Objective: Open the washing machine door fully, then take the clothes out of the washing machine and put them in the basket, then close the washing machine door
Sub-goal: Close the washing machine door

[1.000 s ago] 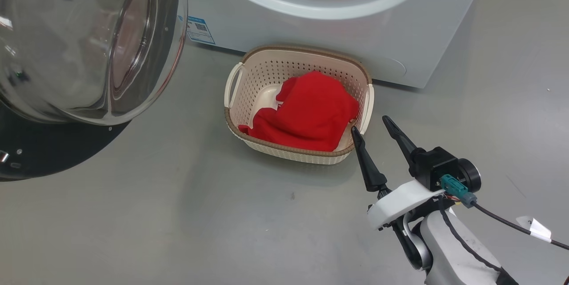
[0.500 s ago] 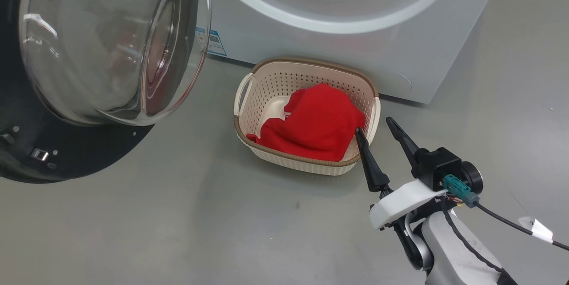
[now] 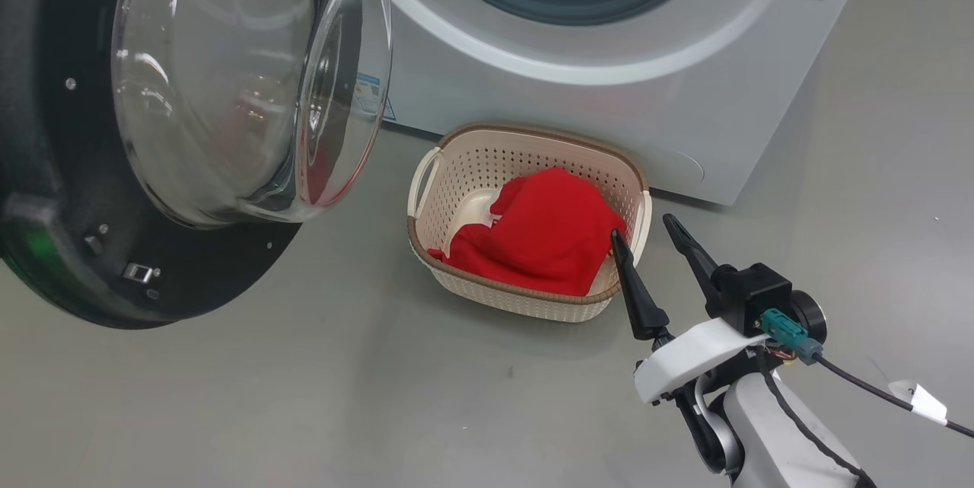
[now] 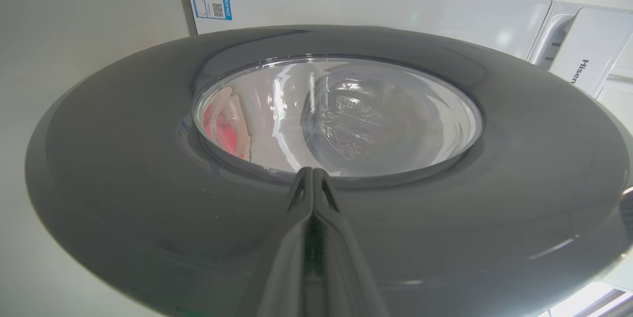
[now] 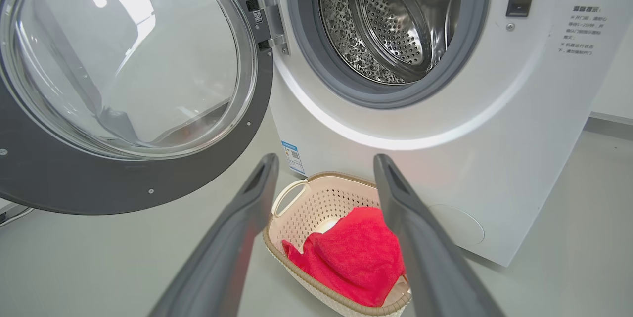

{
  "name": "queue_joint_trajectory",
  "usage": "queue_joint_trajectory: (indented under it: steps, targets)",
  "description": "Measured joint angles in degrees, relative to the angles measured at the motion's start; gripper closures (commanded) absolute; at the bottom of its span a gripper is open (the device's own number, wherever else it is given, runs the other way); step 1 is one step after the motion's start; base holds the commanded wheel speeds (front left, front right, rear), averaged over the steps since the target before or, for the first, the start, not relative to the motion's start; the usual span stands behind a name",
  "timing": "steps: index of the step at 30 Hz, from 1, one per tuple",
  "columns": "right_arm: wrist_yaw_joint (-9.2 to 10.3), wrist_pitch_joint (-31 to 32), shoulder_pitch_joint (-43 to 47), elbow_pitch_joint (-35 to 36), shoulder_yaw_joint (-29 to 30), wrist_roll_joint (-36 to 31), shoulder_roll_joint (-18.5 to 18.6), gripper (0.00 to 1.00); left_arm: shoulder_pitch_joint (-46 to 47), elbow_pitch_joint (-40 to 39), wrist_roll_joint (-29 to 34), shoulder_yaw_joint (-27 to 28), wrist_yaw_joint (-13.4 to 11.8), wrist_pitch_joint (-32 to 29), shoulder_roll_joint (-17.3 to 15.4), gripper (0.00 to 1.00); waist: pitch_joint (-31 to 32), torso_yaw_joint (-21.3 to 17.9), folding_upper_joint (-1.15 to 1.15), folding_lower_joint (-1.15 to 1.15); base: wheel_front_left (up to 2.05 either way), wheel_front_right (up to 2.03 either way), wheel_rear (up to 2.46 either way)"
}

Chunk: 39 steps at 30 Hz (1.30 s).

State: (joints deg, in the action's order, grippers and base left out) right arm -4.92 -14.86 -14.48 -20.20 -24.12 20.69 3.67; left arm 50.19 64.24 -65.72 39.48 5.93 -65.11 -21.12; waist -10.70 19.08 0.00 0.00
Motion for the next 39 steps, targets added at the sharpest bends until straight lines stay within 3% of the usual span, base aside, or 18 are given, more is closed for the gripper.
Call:
queue_joint_trajectory:
  steps: [29,39]
  targets:
    - [-0.49,0.0,3.6,-0.2,-0.6,1.5,-0.2,0.0,-8.2,-8.9,-3.8,-1.4,1.0,-7.0,11.4,1.0,4.8,0.7,0.0,0.0,0.0,0.0,0.0]
    - [-0.48,0.0,3.7,0.0,-0.3,1.5,-0.2,0.0,-10.4,-14.2,-3.9,-2.1,1.0,-7.4,13.2,1.0,4.8,0.6,0.0,0.0,0.0,0.0,0.0]
